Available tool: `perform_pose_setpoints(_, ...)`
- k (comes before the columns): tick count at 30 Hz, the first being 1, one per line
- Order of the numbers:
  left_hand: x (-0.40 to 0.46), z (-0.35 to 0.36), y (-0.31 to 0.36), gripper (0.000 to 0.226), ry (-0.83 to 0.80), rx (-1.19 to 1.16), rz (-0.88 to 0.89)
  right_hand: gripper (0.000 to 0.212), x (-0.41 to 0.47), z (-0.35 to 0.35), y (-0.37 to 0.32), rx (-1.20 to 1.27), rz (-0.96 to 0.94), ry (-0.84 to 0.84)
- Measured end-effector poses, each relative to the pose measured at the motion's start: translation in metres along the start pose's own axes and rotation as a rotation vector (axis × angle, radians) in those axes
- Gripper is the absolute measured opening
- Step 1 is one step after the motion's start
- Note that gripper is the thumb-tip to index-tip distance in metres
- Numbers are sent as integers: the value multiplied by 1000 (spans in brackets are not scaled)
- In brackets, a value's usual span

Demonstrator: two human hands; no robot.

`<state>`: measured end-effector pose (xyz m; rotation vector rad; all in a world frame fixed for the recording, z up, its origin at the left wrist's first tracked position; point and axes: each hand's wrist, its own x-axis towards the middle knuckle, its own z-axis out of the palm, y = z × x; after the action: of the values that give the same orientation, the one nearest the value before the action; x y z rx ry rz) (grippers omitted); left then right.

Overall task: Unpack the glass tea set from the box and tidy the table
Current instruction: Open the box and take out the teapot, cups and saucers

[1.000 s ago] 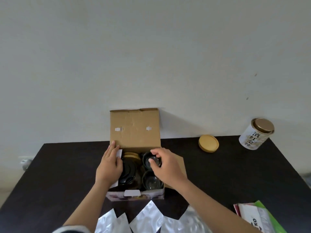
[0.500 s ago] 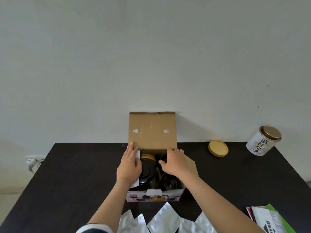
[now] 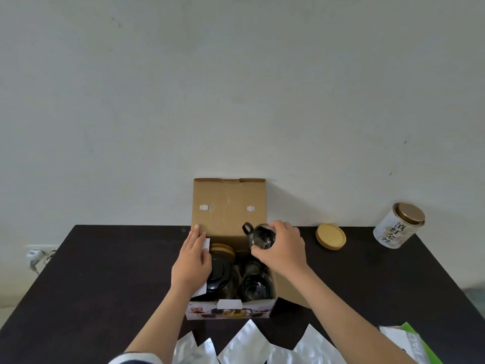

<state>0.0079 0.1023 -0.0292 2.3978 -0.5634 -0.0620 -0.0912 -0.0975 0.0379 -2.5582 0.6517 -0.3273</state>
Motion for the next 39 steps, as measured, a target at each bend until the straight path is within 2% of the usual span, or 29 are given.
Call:
perform_pose_setpoints(3, 0, 0, -1, 48, 6, 14, -6, 70, 3, -21, 41, 30, 74, 35)
perform_pose_setpoints(7, -1, 0, 0, 49, -4, 49, -15, 79, 4, -41, 118, -217, 261, -152)
perform_pose_setpoints(13, 1, 4, 0, 49, 17, 126, -38, 74, 12, -66, 225, -422, 412, -333)
perform_pose_setpoints(18, 1, 6, 3, 48, 42, 167, -57, 81, 35, -76, 276, -427, 381, -375)
perform_pose_setpoints(27, 1, 8, 2, 47, 68, 247, -87, 82, 96, -78, 310, -432, 241, -435)
perform_pose_setpoints(33, 1, 9, 1, 48, 71, 269, -100, 58, 122, -77, 323, -533, 119, -434)
perform_pose_setpoints(39, -1, 8, 4, 48, 65, 269, -108, 39, 123, -72, 332, -550, 73, -304)
